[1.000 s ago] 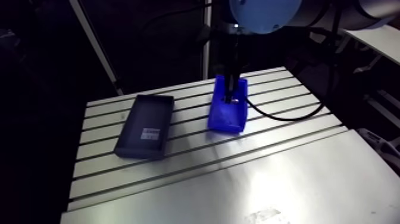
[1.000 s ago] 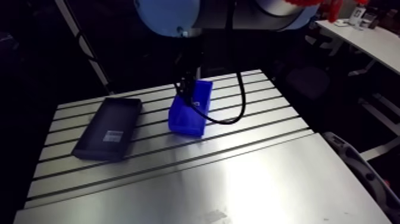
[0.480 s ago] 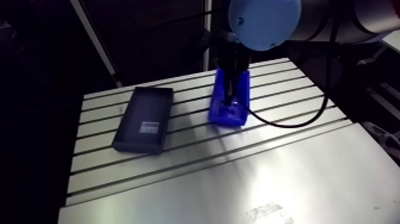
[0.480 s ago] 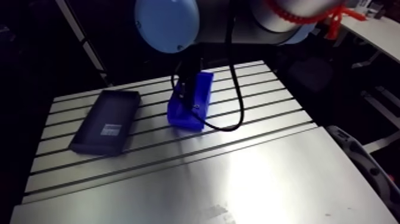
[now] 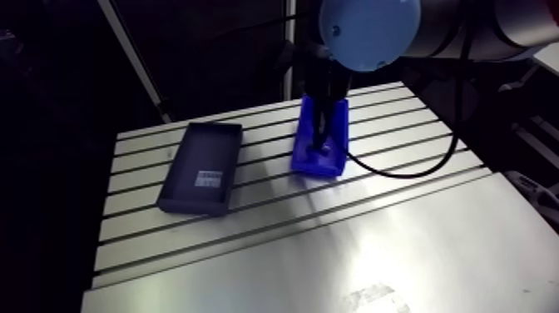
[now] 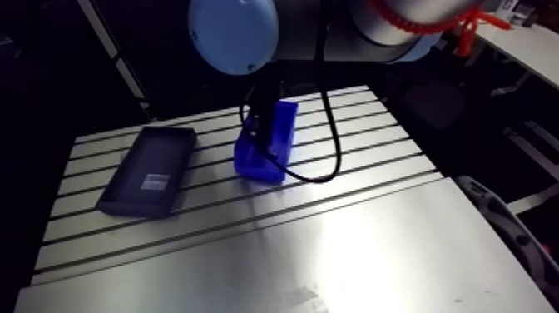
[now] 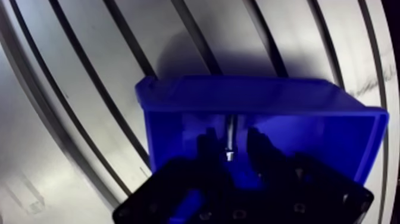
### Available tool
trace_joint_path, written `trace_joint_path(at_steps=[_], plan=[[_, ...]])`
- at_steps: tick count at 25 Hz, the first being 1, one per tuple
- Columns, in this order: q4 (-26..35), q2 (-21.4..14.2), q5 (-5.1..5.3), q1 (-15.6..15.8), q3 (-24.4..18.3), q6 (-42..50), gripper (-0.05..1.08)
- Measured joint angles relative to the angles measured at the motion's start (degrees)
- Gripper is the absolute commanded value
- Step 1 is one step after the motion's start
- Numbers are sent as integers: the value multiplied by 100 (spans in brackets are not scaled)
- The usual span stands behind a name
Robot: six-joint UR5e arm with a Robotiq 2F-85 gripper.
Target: Pick up the M10 bolt from the tray and put it into the blue bin.
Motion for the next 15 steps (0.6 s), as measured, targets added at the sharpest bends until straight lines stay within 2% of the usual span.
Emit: trace_joint_path(at_steps=[3, 6, 8, 15], plan=[[24, -59, -10, 1, -10, -33, 0], [165, -180, -81, 1, -85, -43, 1], [432, -325, -106, 2, -207, -32, 1], [1382, -732, -88, 7, -709, 285, 1]])
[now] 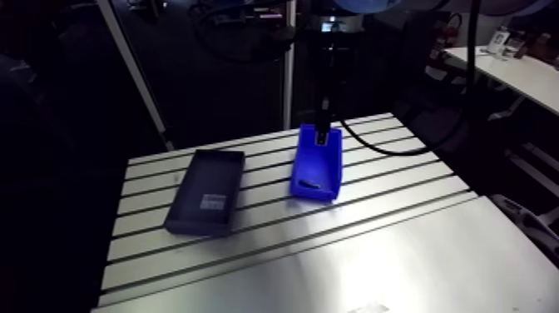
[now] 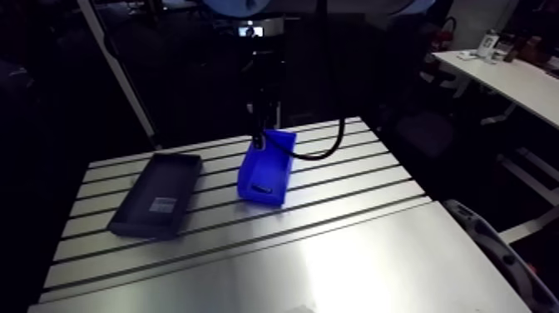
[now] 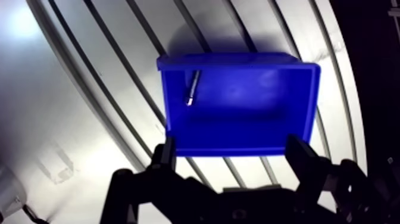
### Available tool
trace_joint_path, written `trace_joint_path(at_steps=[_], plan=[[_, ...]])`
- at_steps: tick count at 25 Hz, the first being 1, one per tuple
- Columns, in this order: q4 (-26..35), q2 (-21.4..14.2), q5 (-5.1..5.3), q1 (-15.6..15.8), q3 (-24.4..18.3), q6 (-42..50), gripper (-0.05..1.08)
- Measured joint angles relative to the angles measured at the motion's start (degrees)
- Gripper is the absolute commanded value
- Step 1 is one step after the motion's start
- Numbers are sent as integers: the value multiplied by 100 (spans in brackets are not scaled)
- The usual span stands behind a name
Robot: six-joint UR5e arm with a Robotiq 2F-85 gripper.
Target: Pick up the M10 bolt from the tray and put it into the blue bin.
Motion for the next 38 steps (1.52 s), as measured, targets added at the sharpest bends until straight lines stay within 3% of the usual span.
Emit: trace_joint_path(at_steps=[7, 19, 27, 33, 38], plan=[[798, -315, 26, 75, -547, 1199, 1], [2147, -533, 30, 494, -1768, 5138, 1], [2765, -616, 15, 872, -2513, 7063, 1], [3169, -681, -54, 1132, -2967, 8062, 1], [3242, -688, -76, 1207, -3012, 8240, 1]])
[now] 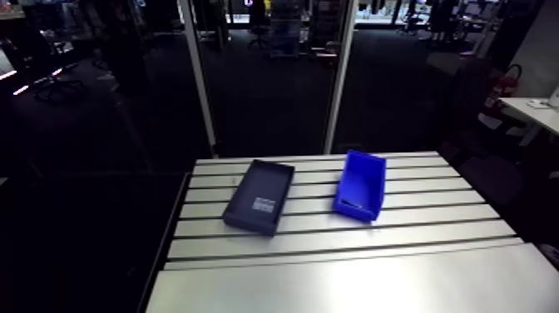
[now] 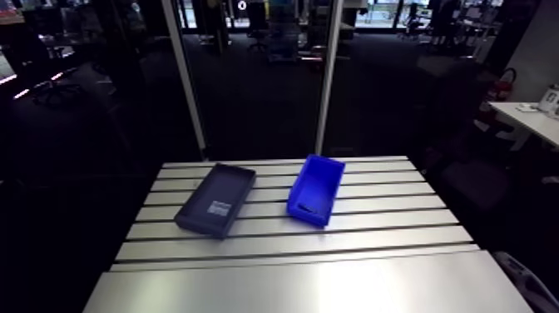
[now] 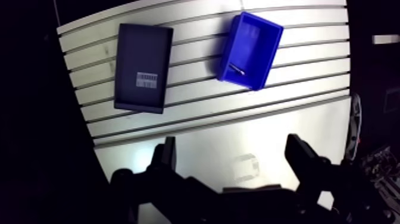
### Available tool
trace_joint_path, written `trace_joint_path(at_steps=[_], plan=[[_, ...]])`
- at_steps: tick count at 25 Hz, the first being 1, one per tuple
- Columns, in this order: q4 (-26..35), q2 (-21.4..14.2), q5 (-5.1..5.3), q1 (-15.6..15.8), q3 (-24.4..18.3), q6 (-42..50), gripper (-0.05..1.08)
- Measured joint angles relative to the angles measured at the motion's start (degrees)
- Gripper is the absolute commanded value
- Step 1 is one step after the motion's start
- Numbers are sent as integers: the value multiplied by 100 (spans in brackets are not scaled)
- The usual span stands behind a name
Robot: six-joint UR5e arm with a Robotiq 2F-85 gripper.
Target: Pick up the M10 bolt from the tray and put it into the blue bin.
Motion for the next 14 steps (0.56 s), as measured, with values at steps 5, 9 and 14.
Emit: trace_joint_path(at_steps=[5, 9, 14], plan=[[3, 7, -15, 47, 23, 25, 1], [-1, 11, -21, 55, 52, 23, 1], [-12, 7, -26, 59, 125, 21, 1]])
